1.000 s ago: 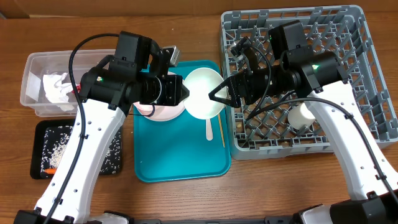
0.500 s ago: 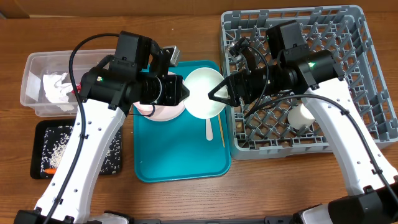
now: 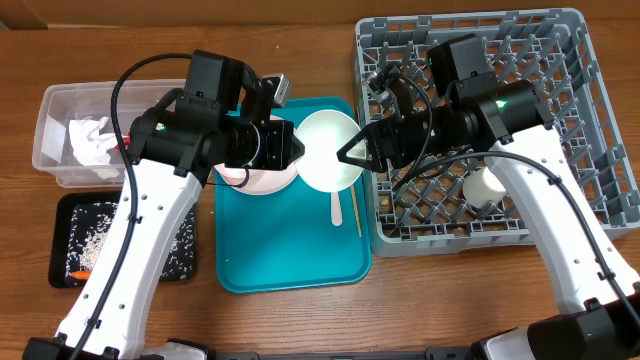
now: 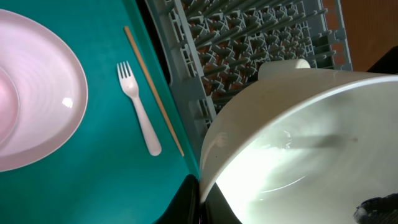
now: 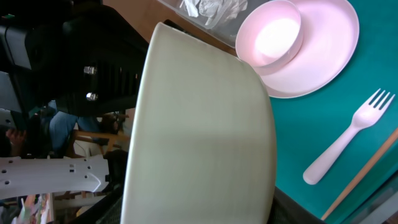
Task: Sort waste into correct bins and load items into the dishwasher
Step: 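Close the right gripper on the bowl rim beside the left gripper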
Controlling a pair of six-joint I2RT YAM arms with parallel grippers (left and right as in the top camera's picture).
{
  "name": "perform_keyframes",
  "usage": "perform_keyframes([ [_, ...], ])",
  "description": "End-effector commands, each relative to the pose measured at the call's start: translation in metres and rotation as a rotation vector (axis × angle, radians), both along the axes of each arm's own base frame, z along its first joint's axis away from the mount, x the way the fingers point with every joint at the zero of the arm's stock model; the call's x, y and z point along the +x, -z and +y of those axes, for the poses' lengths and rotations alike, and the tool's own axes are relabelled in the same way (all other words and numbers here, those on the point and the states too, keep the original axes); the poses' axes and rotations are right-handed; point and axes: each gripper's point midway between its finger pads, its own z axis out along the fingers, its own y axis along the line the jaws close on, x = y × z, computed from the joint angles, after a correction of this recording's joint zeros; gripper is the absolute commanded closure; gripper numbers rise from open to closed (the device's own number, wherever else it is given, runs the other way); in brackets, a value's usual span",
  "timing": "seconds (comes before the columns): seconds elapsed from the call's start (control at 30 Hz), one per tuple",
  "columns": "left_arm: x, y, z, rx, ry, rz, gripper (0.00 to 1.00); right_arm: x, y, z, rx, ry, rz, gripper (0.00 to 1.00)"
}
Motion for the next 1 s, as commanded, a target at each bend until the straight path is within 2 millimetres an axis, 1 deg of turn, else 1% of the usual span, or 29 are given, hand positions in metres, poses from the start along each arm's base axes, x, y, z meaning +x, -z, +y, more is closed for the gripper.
perform_keyframes([
  [0.0, 0.0025, -0.0167, 0.0021, -0.003, 0.006, -0.063, 0.95, -0.0029, -0.0004, 0.0032, 0.017, -0.018, 0.006, 0.45],
  [0.1, 0.0042, -0.0151, 0.0047, 0.013, -0.004, -0.067, 0.95, -0.0030, -0.0005, 0.0033, 0.018, -0.019, 0.007, 0.46],
  [0.17, 0.0043, -0.0151, 0.0048, 0.013, -0.005, -0.067, 0.95, -0.0030, -0.0005, 0.0033, 0.018, -0.019, 0.007, 0.49],
  [0.3, 0.0042, -0.0151, 0.0047, 0.013, -0.004, -0.067, 0.94, -0.0029, -0.0006, 0.0033, 0.018, -0.019, 0.007, 0.50],
  [0.37, 0.0042, -0.0151, 0.0047, 0.013, -0.004, -0.066, 0.93, -0.0028, -0.0006, 0.0033, 0.018, -0.019, 0.006, 0.50],
  [0.43, 0.0042, -0.0151, 0.0047, 0.013, -0.004, -0.067, 0.88, -0.0018, -0.0011, 0.0037, 0.020, -0.019, -0.001, 0.51],
  [0.5, 0.0041, -0.0151, 0.0044, 0.013, -0.003, -0.067, 0.84, -0.0005, -0.0017, 0.0041, 0.023, -0.019, -0.008, 0.54],
  [0.67, 0.0041, -0.0151, 0.0044, 0.013, -0.003, -0.067, 0.82, 0.0003, -0.0021, 0.0043, 0.024, -0.019, -0.013, 0.54],
  [0.8, 0.0041, -0.0151, 0.0044, 0.013, -0.003, -0.067, 0.75, 0.0004, -0.0021, 0.0043, 0.024, -0.019, -0.014, 0.54],
  [0.97, 0.0041, -0.0151, 0.0044, 0.013, -0.003, -0.067, 0.74, 0.0014, -0.0013, 0.0038, 0.018, -0.015, -0.018, 0.54],
])
